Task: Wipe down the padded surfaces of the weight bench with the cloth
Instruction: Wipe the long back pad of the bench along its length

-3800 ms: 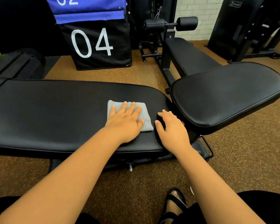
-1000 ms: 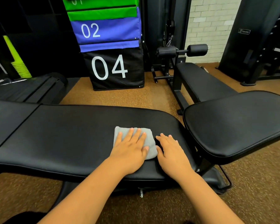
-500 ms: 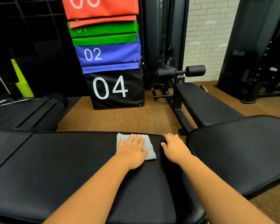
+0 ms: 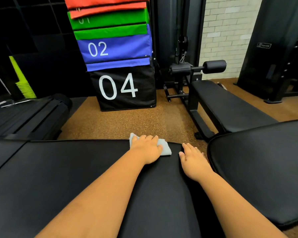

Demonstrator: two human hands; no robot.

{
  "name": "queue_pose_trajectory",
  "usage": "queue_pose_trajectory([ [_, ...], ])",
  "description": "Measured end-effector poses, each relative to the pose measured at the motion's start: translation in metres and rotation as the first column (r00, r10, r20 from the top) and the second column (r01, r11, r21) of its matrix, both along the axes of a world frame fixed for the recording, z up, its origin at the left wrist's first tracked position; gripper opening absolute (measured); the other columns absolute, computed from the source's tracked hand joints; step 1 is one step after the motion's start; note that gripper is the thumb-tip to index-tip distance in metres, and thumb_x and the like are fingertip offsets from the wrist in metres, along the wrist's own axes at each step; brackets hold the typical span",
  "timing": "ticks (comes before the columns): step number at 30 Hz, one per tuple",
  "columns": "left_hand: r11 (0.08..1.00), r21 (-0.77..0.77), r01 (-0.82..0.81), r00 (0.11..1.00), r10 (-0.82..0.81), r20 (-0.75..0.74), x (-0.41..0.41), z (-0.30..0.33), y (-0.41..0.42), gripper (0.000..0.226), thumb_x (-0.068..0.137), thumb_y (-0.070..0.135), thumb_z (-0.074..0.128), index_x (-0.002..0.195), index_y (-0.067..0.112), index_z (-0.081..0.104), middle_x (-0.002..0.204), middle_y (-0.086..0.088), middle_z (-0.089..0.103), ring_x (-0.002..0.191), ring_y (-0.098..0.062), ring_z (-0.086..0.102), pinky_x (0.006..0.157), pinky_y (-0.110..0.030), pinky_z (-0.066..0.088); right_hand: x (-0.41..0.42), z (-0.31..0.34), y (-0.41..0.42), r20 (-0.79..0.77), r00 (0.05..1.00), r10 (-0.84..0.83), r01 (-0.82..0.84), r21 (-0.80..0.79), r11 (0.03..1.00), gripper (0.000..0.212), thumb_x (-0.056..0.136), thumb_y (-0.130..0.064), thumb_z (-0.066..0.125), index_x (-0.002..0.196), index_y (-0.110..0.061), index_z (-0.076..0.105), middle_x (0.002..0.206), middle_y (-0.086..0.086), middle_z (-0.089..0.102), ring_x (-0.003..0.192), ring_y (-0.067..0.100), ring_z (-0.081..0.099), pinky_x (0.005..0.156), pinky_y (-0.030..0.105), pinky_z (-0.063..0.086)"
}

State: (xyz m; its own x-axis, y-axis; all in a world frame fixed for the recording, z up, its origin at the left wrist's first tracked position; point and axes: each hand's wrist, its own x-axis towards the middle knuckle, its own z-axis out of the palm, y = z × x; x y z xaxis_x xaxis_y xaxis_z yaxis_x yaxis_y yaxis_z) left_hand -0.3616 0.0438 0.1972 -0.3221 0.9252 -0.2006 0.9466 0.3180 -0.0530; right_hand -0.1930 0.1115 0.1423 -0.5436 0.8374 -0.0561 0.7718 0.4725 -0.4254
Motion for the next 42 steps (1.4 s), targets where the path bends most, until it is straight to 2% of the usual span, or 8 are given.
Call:
queue_pose_trajectory([
  [2,1.000,0.019,-0.003,0.999,0.004,-0.040,0.006,-0.001,0.001,0.059,0.101,0.043,0.017,0.154,0.019,0.018,0.156,-0.004,0.029,0.141,-0.026,0.026,0.112,-0.049,0.018,0.001,0.000,0.000,-0.005,1.000,0.004,-0.004,-0.001,1.000,0.052,0.105,-0.035,0.024,0.153,-0.013,0.020,0.161,0.005,0.017,0.148,0.029,0.014,0.118,0.038,0.010],
  [10,0.989,0.001,0.145,0.989,-0.145,-0.011,0.027,-0.007,-0.034,0.058,0.104,0.044,0.013,0.156,0.022,0.003,0.164,0.000,-0.002,0.150,-0.020,-0.007,0.119,-0.050,-0.004,0.003,-0.003,0.001,-0.030,0.999,0.020,-0.019,0.017,1.000,0.052,0.105,-0.035,0.026,0.151,-0.012,0.024,0.159,0.005,0.024,0.145,0.027,0.021,0.118,0.042,0.018],
  [20,0.993,-0.093,-0.077,0.995,0.082,0.058,0.008,0.005,0.042,0.051,0.098,0.045,0.022,0.135,0.018,0.046,0.141,-0.009,0.048,0.127,-0.030,0.044,0.099,-0.046,0.030,0.002,-0.008,0.003,-0.030,1.000,0.006,-0.005,0.028,1.000,0.053,0.105,-0.037,0.024,0.153,-0.014,0.020,0.160,0.006,0.019,0.147,0.028,0.017,0.119,0.044,0.014],
  [23,0.983,-0.176,-0.046,0.982,0.076,0.172,0.012,0.014,0.052,0.071,0.082,0.057,0.023,0.138,0.020,0.047,0.146,-0.005,0.046,0.129,-0.029,0.045,0.105,-0.044,0.034,0.001,-0.012,0.004,-0.025,1.000,-0.002,0.003,0.042,0.999,0.054,0.104,-0.037,0.024,0.153,-0.015,0.021,0.159,0.005,0.021,0.146,0.029,0.019,0.118,0.046,0.016],
  [27,0.985,-0.170,0.011,0.984,0.020,0.179,0.007,0.011,0.054,0.067,0.085,0.056,0.018,0.132,0.021,0.051,0.142,-0.005,0.050,0.123,-0.028,0.049,0.101,-0.043,0.038,0.001,-0.012,0.004,-0.028,1.000,0.007,-0.005,0.067,0.998,0.054,0.104,-0.036,0.024,0.152,-0.013,0.022,0.159,0.006,0.023,0.145,0.029,0.021,0.118,0.045,0.016],
  [33,0.981,-0.182,-0.064,0.975,0.101,0.200,-0.012,0.019,0.040,0.097,0.064,0.077,0.017,0.138,0.023,0.049,0.146,-0.001,0.046,0.132,-0.027,0.043,0.107,-0.045,0.032,0.002,-0.011,0.002,-0.048,0.999,0.008,-0.005,0.050,0.999,0.053,0.104,-0.036,0.023,0.152,-0.014,0.021,0.159,0.006,0.022,0.146,0.026,0.019,0.119,0.042,0.015],
  [37,0.963,-0.168,-0.213,0.961,0.237,0.145,-0.028,0.013,0.040,0.077,0.087,0.067,0.023,0.145,0.021,0.043,0.154,-0.003,0.038,0.140,-0.027,0.036,0.112,-0.044,0.029,0.002,-0.007,-0.001,-0.040,0.999,0.005,-0.003,0.055,0.998,0.052,0.105,-0.035,0.024,0.152,-0.014,0.021,0.159,0.006,0.022,0.145,0.027,0.020,0.119,0.039,0.013],
  [42,0.980,-0.130,-0.148,0.978,0.165,0.127,-0.010,0.008,0.045,0.081,0.075,0.069,0.017,0.133,0.026,0.054,0.143,-0.003,0.050,0.127,-0.029,0.047,0.105,-0.049,0.036,0.002,-0.002,-0.004,-0.027,1.000,0.011,-0.009,0.063,0.998,0.051,0.105,-0.034,0.024,0.152,-0.013,0.021,0.158,0.005,0.023,0.144,0.026,0.021,0.117,0.036,0.011],
])
